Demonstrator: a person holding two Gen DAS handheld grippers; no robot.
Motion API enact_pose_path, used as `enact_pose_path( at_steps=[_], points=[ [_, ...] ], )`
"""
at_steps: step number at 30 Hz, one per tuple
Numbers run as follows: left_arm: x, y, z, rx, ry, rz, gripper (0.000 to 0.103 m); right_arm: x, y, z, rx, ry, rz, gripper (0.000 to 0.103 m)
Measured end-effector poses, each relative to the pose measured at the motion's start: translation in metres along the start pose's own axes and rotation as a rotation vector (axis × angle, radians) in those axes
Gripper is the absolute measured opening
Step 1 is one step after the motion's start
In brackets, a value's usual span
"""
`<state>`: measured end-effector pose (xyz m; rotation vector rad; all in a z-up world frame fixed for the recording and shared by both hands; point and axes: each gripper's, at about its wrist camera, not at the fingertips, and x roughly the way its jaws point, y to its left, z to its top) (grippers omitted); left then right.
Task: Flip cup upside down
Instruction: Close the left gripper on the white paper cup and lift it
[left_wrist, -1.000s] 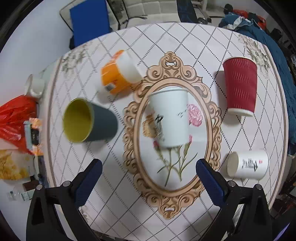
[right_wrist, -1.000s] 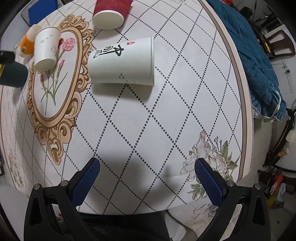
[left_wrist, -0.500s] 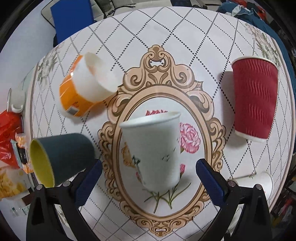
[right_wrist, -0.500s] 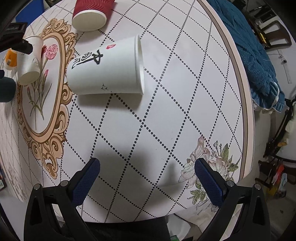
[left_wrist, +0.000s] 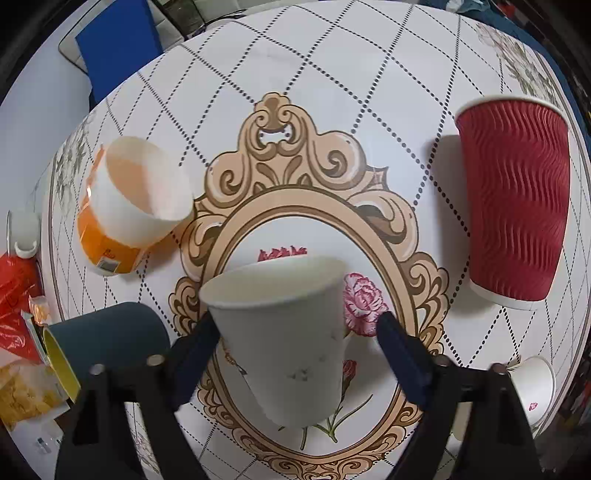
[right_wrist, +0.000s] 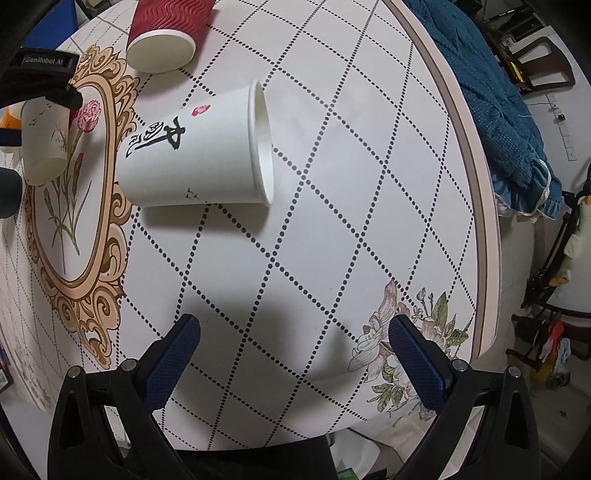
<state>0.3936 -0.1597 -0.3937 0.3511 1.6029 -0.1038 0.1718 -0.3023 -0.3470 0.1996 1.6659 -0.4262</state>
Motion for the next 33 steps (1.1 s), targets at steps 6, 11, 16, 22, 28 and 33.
enact_pose_path(
  at_steps=[6, 11, 16, 22, 28, 33],
  points=[
    [0.006, -0.012, 0.004, 0.025, -0.014, 0.035, 0.062, -0.001, -0.001, 0.0, -0.001, 0.0, -0.006, 0.103],
    [0.0, -0.02, 0.002, 0.029, -0.032, 0.041, 0.061, -0.001, -0.001, -0.002, 0.0, -0.004, -0.005, 0.103],
    [-0.019, -0.02, -0.013, 0.033, -0.061, 0.035, 0.06, -0.005, -0.004, -0.003, -0.001, -0.012, -0.002, 0.103],
    [-0.058, -0.011, -0.039, 0.032, -0.09, 0.023, 0.06, -0.013, -0.001, -0.008, -0.011, -0.032, 0.002, 0.103],
    [-0.077, 0.016, -0.075, 0.016, -0.109, -0.006, 0.06, -0.027, 0.003, -0.023, -0.036, -0.065, 0.01, 0.103],
    [-0.092, 0.03, -0.126, -0.016, -0.112, -0.031, 0.06, -0.04, 0.006, -0.042, -0.071, -0.098, 0.018, 0.103]
  ],
)
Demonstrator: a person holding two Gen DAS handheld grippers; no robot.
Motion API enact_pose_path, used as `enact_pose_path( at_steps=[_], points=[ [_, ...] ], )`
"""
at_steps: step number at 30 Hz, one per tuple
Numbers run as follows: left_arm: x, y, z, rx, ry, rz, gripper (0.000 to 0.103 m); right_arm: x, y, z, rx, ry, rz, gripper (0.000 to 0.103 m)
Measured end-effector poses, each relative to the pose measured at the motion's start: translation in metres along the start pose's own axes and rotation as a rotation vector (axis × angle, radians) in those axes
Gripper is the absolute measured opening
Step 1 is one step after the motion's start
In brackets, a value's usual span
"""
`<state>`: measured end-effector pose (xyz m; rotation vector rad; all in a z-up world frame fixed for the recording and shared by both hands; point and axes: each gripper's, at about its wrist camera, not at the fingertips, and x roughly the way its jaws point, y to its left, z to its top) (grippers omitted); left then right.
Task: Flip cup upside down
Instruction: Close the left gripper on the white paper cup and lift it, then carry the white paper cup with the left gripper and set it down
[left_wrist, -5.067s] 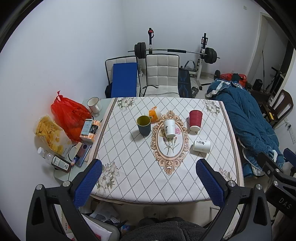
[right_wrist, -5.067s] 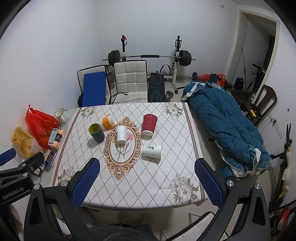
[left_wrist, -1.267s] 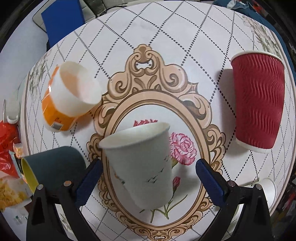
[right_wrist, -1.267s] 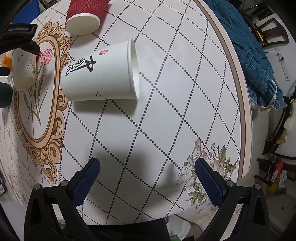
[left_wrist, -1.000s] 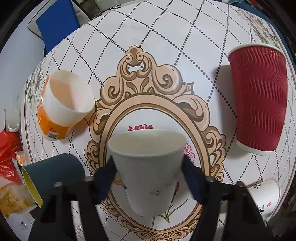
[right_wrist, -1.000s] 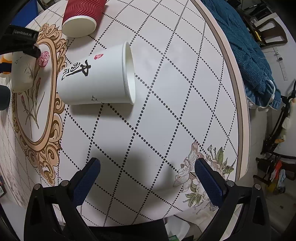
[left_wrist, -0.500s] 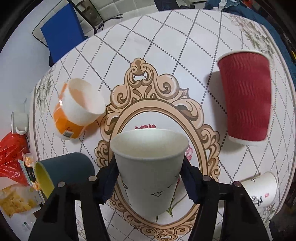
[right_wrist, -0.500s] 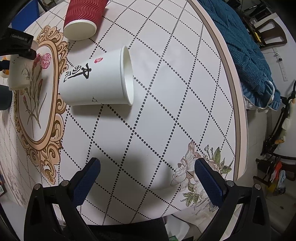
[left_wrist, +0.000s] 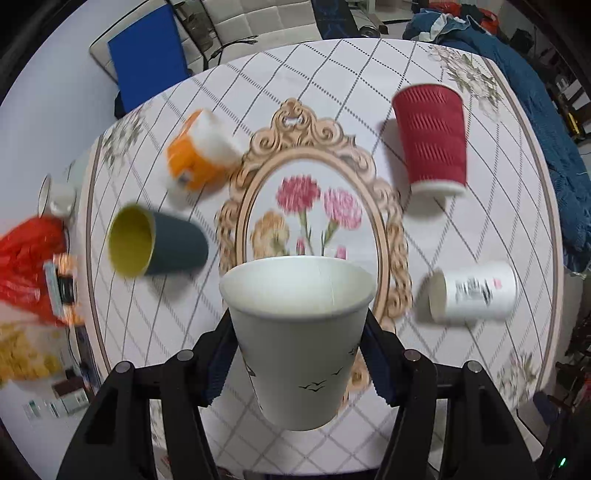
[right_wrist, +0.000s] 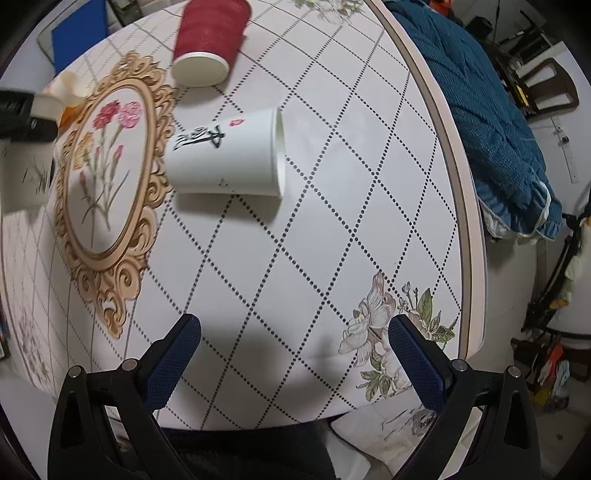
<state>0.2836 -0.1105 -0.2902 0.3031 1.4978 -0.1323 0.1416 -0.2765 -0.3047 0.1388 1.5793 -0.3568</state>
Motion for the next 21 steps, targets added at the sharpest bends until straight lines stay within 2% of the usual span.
enact_pose_path(
  at_steps=[7, 12, 16, 21],
  points=[
    [-0.013, 0.009, -0.074, -0.056, 0.014, -0.008, 0.06, -0.017, 0.008, -0.032, -0.062, -0.042, 0.024, 0.103],
    [-0.006, 0.017, -0.122, -0.113, 0.052, -0.012, 0.06, -0.022, 0.012, -0.057, -0.118, -0.06, 0.039, 0.103],
    [0.013, 0.025, -0.144, -0.16, 0.099, -0.013, 0.06, -0.02, 0.016, -0.068, -0.151, -0.061, 0.042, 0.103],
    [0.049, 0.036, -0.156, -0.208, 0.188, -0.067, 0.06, -0.01, 0.019, -0.076, -0.164, -0.048, 0.029, 0.103]
  ],
)
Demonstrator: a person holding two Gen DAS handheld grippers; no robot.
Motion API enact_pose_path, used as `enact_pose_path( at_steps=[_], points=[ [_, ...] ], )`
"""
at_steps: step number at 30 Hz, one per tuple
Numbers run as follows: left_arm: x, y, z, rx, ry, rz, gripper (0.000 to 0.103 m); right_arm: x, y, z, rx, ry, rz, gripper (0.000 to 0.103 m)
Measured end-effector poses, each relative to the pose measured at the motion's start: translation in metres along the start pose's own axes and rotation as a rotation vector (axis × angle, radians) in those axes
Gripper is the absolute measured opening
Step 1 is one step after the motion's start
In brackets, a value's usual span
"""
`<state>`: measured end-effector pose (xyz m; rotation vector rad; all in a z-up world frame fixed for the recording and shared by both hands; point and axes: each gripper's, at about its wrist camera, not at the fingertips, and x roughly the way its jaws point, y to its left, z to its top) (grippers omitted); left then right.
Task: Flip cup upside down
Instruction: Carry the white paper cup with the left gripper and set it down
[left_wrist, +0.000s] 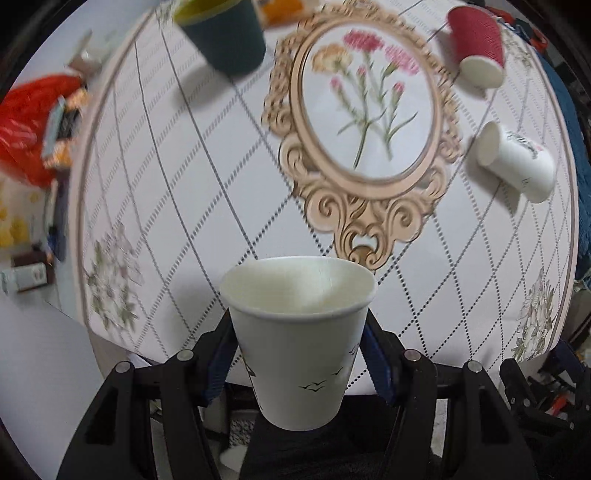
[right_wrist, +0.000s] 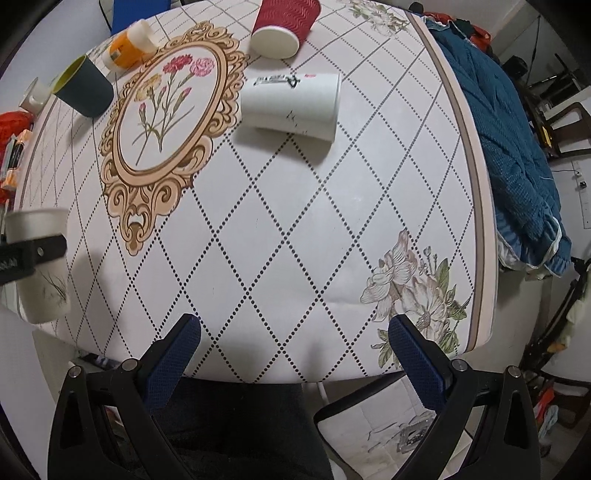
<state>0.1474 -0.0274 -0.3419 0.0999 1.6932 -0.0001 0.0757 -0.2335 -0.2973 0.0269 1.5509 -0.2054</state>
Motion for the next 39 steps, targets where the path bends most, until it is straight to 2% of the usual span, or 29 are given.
enact_pose_path(
  at_steps=[7, 13, 24, 25, 26, 28, 35, 39],
  points=[
    [0.039, 0.007, 0.02, -0.016, 0.075, -0.052, 0.06, 0.024, 0.007, 0.002, 0.02, 0.048, -0.016, 0.103],
    [0.049, 0.004, 0.04, 0.03, 0.067, -0.035, 0.061, 0.041, 0.007, 0.009, 0.055, 0.08, -0.038, 0.103],
    [0.056, -0.006, 0.05, 0.097, 0.067, -0.025, 0.064, 0.05, 0.006, 0.013, 0.093, 0.103, -0.067, 0.103],
    [0.056, -0.009, 0.051, 0.1, 0.069, -0.025, 0.067, 0.051, 0.006, 0.014, 0.096, 0.104, -0.067, 0.103],
    [0.057, -0.009, 0.051, 0.105, 0.07, -0.028, 0.078, 0.051, 0.006, 0.014, 0.097, 0.105, -0.067, 0.103],
    [0.056, -0.013, 0.053, 0.11, 0.064, -0.026, 0.09, 0.052, 0.006, 0.013, 0.1, 0.106, -0.067, 0.103],
    [0.047, -0.027, 0.055, 0.118, 0.057, -0.027, 0.091, 0.052, 0.007, 0.012, 0.109, 0.106, -0.065, 0.103],
    [0.032, -0.014, 0.047, 0.111, 0.034, -0.025, 0.091, 0.052, 0.006, 0.01, 0.115, 0.104, -0.062, 0.103]
  ],
)
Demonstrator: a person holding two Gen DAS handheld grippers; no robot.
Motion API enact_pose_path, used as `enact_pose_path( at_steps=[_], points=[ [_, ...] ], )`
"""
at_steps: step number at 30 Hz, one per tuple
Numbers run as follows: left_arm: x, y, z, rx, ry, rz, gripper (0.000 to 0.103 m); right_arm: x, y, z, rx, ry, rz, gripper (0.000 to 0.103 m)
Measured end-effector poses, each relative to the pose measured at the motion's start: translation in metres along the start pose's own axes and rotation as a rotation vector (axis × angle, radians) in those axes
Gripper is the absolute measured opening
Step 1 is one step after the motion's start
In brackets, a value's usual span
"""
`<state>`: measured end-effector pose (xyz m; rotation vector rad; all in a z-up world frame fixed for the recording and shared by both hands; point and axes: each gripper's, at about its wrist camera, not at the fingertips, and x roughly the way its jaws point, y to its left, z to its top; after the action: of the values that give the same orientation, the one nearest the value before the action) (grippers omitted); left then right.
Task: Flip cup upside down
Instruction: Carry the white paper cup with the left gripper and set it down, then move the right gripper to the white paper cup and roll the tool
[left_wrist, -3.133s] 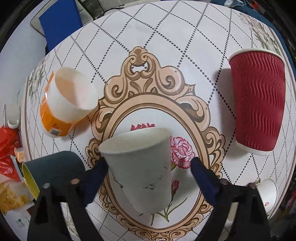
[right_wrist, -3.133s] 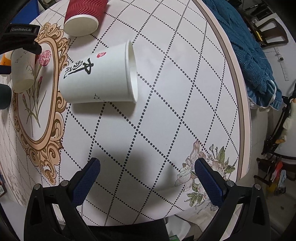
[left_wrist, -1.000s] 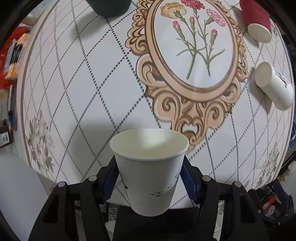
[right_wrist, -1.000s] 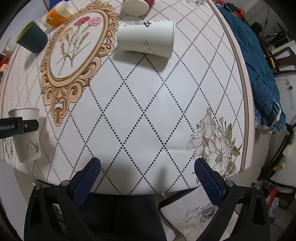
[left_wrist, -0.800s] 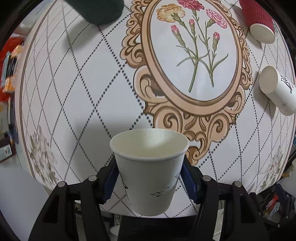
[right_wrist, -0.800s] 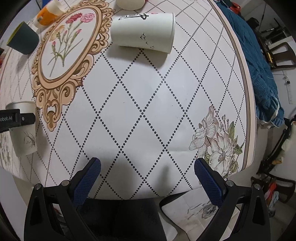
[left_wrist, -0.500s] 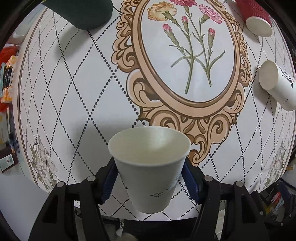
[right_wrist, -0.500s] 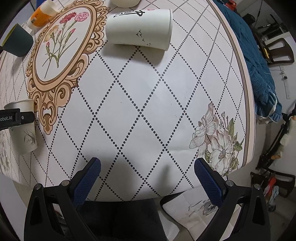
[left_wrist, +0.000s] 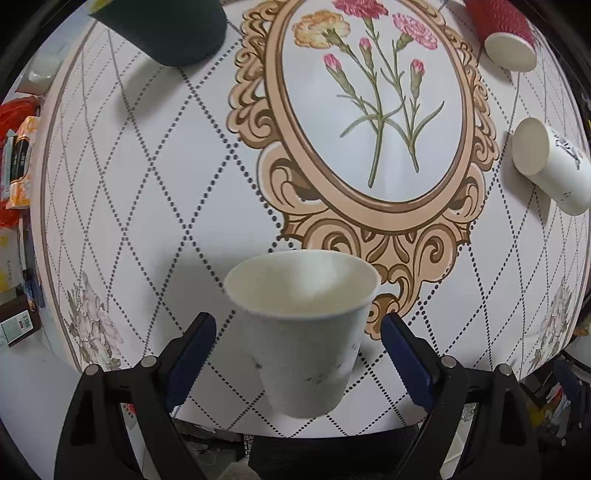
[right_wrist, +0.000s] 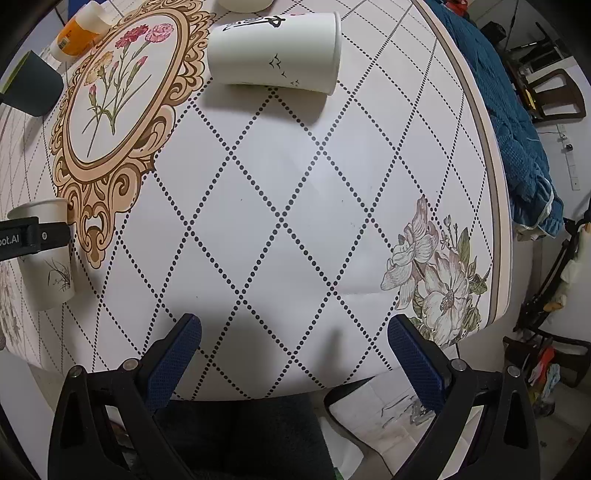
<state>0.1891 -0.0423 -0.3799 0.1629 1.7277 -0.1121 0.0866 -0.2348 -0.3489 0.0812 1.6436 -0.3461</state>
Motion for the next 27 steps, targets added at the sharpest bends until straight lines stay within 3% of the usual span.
enact_pose_path(
  at_steps=[5, 12, 20, 27],
  points=[
    [-0.045, 0.021, -0.022, 0.002, -0.104, 0.029, 0.091, -0.012, 0.001, -0.007, 0.001, -0.017, 0.023, 0.103],
    [-0.096, 0.059, -0.072, -0.032, -0.226, 0.108, 0.091, -0.059, 0.015, -0.024, -0.022, -0.089, 0.105, 0.103],
    [-0.099, 0.106, -0.106, -0.069, -0.278, 0.111, 0.091, -0.11, 0.061, -0.045, -0.06, -0.163, 0.183, 0.103],
    [-0.092, 0.138, -0.126, -0.105, -0.282, 0.108, 0.091, -0.128, 0.1, -0.057, -0.067, -0.187, 0.216, 0.103]
  ],
)
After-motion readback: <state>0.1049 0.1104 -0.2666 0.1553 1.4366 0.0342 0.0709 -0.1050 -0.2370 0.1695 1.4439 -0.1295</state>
